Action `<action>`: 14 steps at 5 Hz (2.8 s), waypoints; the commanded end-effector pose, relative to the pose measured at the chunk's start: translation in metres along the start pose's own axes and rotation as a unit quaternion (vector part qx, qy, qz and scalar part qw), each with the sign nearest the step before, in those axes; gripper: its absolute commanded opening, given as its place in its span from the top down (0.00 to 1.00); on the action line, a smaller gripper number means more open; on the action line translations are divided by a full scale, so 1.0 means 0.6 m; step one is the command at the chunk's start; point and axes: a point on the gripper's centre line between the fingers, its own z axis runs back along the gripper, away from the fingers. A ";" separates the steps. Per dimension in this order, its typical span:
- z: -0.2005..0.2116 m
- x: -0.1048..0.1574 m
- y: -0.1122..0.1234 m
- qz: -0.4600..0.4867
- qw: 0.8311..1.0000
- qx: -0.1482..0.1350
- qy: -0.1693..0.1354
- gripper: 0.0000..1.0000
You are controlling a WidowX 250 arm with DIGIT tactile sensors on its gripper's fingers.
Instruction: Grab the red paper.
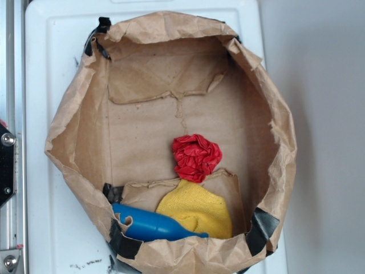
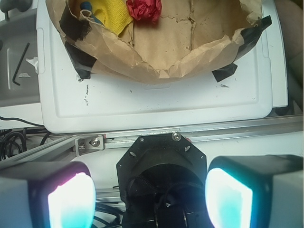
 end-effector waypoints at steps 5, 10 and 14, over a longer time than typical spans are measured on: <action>-0.095 0.200 0.020 0.225 0.964 -0.009 -0.138 0.00; -0.125 0.233 0.037 0.288 0.947 0.040 -0.136 0.00; -0.282 0.337 0.014 0.316 0.937 0.062 -0.135 0.00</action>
